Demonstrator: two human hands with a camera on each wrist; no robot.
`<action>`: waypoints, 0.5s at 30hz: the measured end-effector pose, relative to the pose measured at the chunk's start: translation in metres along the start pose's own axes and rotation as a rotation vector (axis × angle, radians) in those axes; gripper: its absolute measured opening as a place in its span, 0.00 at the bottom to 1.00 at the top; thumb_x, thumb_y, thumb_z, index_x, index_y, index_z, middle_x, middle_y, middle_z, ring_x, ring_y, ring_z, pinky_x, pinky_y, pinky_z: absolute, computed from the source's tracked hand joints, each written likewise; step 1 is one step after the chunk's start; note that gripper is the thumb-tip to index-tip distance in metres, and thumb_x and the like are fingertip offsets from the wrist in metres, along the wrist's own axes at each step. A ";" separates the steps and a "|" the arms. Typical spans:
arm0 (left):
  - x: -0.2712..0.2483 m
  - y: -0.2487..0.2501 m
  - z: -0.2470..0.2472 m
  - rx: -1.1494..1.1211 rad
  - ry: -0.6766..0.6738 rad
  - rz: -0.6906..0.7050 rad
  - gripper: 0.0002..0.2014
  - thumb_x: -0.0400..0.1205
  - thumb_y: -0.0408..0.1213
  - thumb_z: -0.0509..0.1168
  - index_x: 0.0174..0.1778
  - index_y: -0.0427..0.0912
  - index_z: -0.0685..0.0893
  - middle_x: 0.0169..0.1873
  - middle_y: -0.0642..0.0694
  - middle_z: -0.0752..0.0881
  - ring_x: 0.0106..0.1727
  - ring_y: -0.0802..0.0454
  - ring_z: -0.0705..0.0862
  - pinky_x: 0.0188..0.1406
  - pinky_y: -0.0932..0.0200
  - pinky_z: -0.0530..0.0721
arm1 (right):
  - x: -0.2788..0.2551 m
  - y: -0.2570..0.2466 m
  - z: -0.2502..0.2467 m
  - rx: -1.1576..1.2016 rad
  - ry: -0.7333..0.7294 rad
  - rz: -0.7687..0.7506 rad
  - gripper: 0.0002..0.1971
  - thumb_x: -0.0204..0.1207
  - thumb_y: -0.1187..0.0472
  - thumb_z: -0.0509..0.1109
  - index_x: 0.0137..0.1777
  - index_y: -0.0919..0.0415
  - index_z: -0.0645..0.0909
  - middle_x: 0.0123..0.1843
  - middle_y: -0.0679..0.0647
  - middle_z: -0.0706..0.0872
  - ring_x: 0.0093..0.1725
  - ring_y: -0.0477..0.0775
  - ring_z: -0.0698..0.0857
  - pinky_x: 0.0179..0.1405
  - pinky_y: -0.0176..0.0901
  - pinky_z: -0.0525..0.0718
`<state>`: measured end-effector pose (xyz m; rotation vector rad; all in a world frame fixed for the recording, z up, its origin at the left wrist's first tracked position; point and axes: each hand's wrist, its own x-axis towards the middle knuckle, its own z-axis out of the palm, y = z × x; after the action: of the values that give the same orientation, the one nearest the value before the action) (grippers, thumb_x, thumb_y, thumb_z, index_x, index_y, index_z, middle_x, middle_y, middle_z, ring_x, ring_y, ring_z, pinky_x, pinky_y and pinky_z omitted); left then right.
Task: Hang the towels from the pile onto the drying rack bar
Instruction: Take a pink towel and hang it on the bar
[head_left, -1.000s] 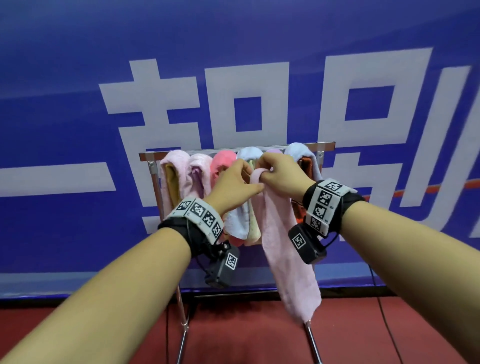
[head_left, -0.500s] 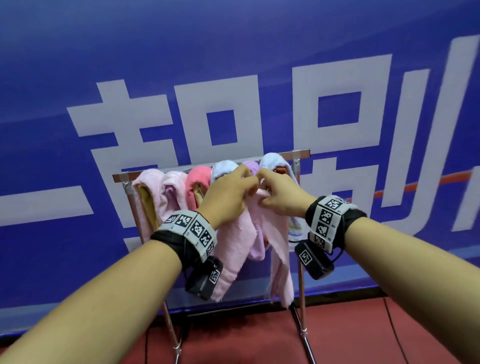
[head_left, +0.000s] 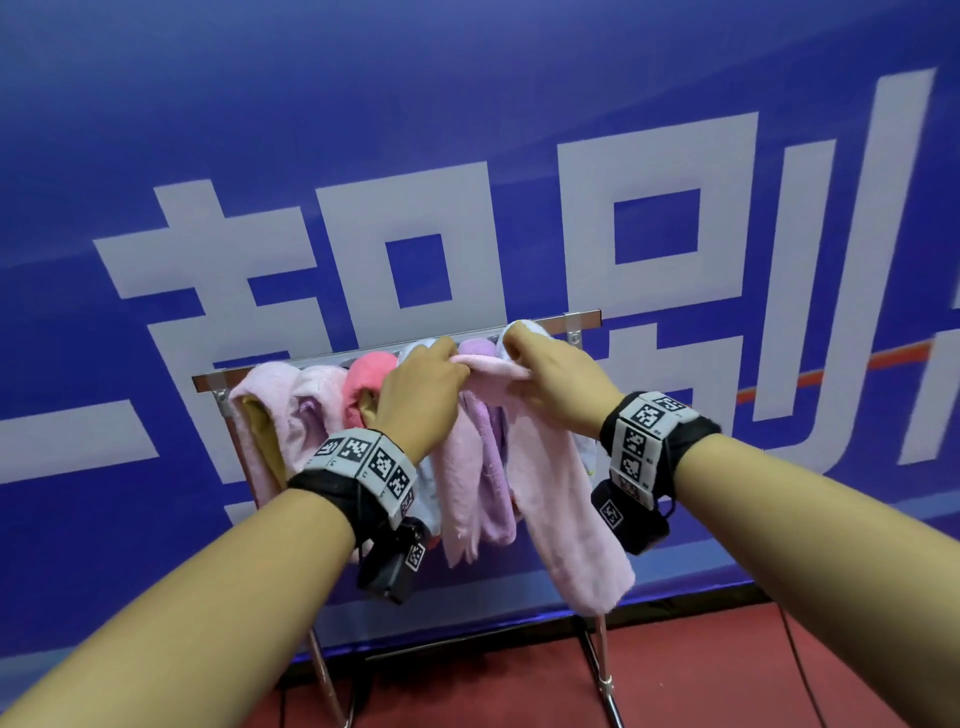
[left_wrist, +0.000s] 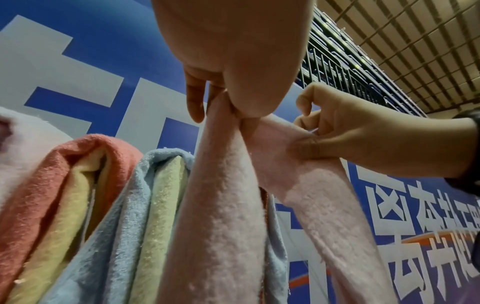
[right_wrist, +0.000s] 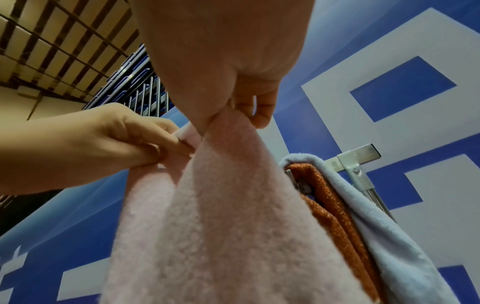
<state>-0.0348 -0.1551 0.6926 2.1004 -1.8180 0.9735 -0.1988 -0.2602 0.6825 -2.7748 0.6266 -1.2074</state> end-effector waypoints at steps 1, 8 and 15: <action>0.004 0.000 0.003 -0.008 0.002 -0.020 0.11 0.82 0.34 0.61 0.57 0.46 0.85 0.52 0.46 0.76 0.53 0.42 0.78 0.34 0.52 0.70 | 0.003 0.000 0.000 -0.019 -0.004 -0.049 0.10 0.78 0.59 0.68 0.47 0.54 0.68 0.45 0.49 0.76 0.42 0.54 0.70 0.30 0.43 0.60; 0.032 -0.004 0.020 -0.150 0.032 -0.127 0.07 0.80 0.30 0.61 0.50 0.38 0.82 0.49 0.42 0.74 0.41 0.35 0.80 0.39 0.40 0.82 | 0.029 0.008 0.008 -0.215 -0.130 -0.150 0.28 0.80 0.61 0.60 0.77 0.34 0.71 0.42 0.54 0.76 0.43 0.55 0.74 0.31 0.45 0.69; 0.053 -0.003 0.035 -0.133 0.058 -0.164 0.08 0.79 0.30 0.61 0.52 0.40 0.77 0.52 0.41 0.72 0.36 0.34 0.81 0.33 0.41 0.80 | 0.049 0.013 0.014 -0.247 -0.123 0.046 0.12 0.77 0.67 0.63 0.53 0.50 0.77 0.41 0.57 0.74 0.41 0.64 0.78 0.31 0.47 0.65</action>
<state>-0.0189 -0.2162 0.6982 2.0795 -1.6072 0.8392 -0.1631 -0.2930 0.7039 -2.9853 0.8782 -1.0026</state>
